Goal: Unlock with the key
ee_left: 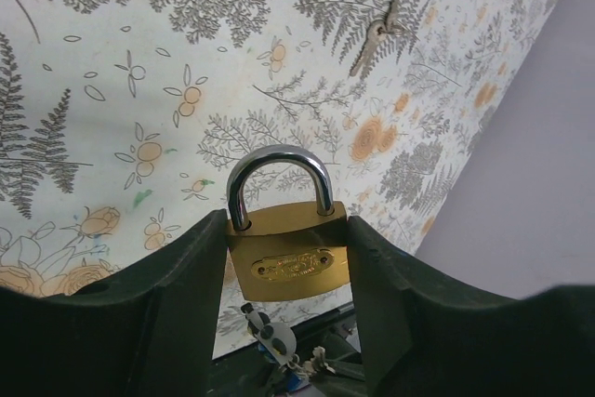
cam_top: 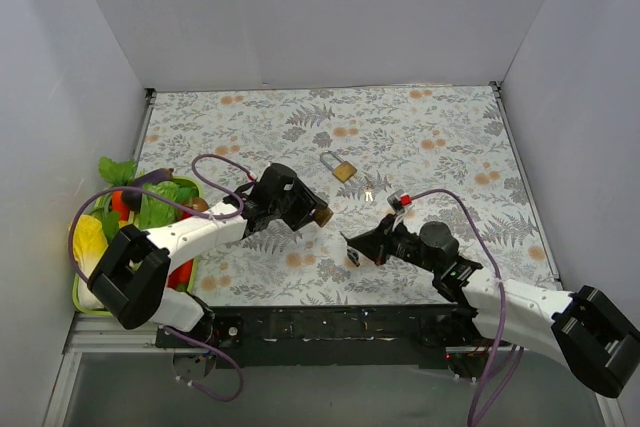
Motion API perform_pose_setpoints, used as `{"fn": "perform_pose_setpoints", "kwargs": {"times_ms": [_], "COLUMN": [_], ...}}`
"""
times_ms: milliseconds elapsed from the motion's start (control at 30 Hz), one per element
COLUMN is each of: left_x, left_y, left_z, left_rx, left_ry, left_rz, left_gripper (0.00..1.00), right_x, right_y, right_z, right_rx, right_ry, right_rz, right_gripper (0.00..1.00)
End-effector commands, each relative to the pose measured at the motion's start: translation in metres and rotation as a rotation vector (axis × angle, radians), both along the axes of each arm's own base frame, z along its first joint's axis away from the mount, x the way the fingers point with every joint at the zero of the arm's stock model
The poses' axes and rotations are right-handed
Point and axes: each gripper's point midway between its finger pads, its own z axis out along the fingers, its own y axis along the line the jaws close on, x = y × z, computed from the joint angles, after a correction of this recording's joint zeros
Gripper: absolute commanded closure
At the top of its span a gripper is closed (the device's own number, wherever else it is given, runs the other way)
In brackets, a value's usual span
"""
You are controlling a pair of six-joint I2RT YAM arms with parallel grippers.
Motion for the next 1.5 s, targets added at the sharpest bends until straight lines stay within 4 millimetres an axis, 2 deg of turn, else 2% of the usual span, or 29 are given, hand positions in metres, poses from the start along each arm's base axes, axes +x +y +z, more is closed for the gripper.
{"fn": "perform_pose_setpoints", "kwargs": {"times_ms": [0,267,600,900,1467], "left_x": [0.008,0.002,-0.001,-0.002,-0.006], "left_y": [-0.018,-0.017,-0.016,-0.013,-0.011], "left_z": [0.055,0.059,0.062,0.067,0.063], "left_rx": [-0.285,-0.332,-0.338,-0.341,-0.338], "left_ry": [0.033,0.04,0.04,0.031,0.035], "left_rz": [0.133,0.137,0.136,0.141,0.139], "left_gripper": [1.0,1.0,1.0,1.0,1.0], "right_x": [0.008,0.015,0.017,0.023,0.031], "right_y": [0.019,0.029,0.03,0.033,0.039], "right_z": [0.046,0.057,0.041,0.048,0.048], "right_rx": [0.132,0.15,0.137,0.151,0.139], "right_ry": [-0.074,-0.084,-0.033,-0.033,-0.018], "right_rz": [0.029,0.034,0.02,0.001,-0.009], "right_gripper": [0.99,0.99,0.99,0.99,0.99]}}
